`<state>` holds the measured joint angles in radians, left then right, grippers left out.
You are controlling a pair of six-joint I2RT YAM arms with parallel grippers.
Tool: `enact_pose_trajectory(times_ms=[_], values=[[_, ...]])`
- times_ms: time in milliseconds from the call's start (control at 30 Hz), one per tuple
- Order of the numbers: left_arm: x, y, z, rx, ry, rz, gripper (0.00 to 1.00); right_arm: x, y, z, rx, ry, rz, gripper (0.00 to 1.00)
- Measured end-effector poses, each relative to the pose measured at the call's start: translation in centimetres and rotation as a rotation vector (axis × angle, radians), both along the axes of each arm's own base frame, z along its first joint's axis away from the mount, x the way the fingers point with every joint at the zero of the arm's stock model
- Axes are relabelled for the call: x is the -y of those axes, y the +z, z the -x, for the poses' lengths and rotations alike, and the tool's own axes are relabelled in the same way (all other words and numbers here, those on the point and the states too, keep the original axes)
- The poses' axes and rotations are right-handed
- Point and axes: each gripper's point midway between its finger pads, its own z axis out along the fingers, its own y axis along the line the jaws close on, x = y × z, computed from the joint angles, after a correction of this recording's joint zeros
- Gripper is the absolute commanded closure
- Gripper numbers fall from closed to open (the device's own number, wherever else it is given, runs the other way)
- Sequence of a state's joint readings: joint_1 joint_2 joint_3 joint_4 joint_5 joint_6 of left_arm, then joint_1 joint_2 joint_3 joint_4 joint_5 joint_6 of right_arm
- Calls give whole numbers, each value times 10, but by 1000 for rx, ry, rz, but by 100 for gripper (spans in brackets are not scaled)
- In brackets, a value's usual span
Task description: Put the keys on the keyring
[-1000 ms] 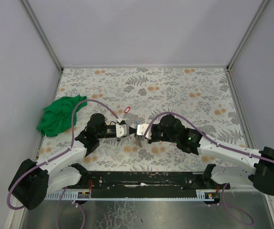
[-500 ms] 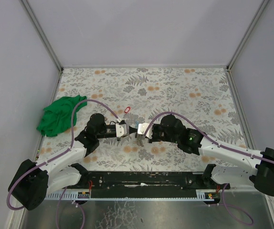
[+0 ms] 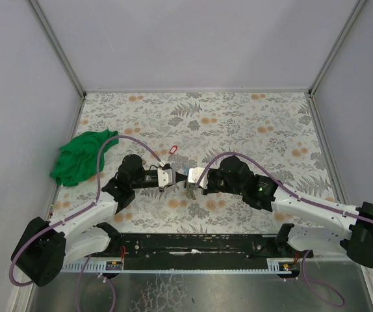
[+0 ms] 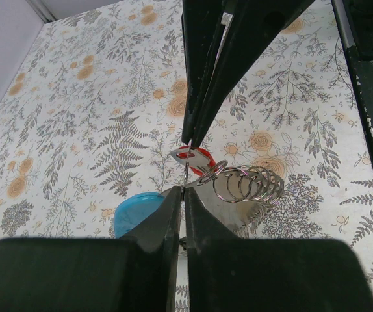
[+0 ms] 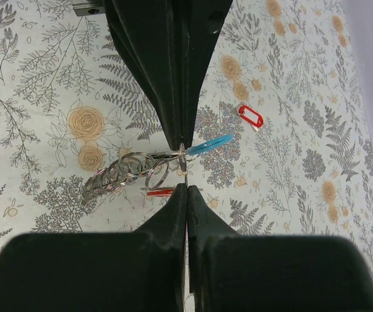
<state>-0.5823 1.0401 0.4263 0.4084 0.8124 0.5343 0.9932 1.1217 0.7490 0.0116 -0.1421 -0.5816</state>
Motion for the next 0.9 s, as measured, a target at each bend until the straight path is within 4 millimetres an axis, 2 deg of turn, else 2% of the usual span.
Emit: enact_pose_trajectory(times_ms=[900], values=[[0, 0, 1, -3, -3, 1, 100, -1, -3, 0, -17, -5, 1, 100]])
